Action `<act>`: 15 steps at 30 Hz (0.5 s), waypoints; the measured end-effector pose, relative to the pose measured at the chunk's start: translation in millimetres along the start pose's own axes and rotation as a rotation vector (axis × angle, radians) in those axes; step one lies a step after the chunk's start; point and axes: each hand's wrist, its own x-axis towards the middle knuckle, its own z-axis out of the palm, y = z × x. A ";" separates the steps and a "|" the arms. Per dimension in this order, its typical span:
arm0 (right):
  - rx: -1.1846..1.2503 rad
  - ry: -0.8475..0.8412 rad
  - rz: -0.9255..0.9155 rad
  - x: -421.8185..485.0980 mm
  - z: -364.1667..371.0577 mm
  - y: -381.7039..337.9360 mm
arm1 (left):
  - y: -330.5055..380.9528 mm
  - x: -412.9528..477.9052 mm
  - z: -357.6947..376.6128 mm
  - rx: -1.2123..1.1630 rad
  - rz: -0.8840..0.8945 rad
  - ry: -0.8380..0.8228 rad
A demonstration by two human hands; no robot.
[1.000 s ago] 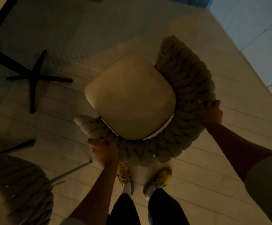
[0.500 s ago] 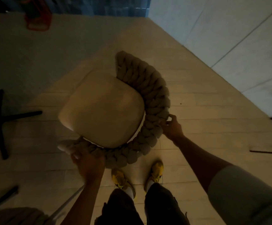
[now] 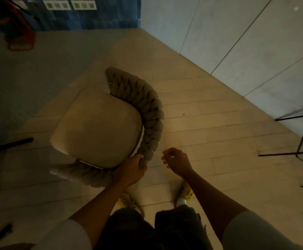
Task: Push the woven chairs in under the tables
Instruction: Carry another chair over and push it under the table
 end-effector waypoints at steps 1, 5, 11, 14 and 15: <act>0.002 -0.018 -0.005 -0.3 -4.7 7.6 | 1.5 2.3 3.7 0.016 -0.012 -0.002; -0.013 -0.094 -0.033 -0.8 -36.2 40.2 | 9.7 2.6 20.8 0.020 -0.107 -0.009; -0.071 -0.217 -0.166 7.4 -111.0 91.2 | 35.2 6.4 53.6 0.059 -0.300 0.088; -0.148 -0.217 -0.251 19.6 -153.4 91.2 | 19.0 23.4 80.4 0.067 -0.376 0.110; -0.203 -0.221 -0.302 25.8 -166.8 89.2 | 5.7 33.3 95.2 0.062 -0.411 0.134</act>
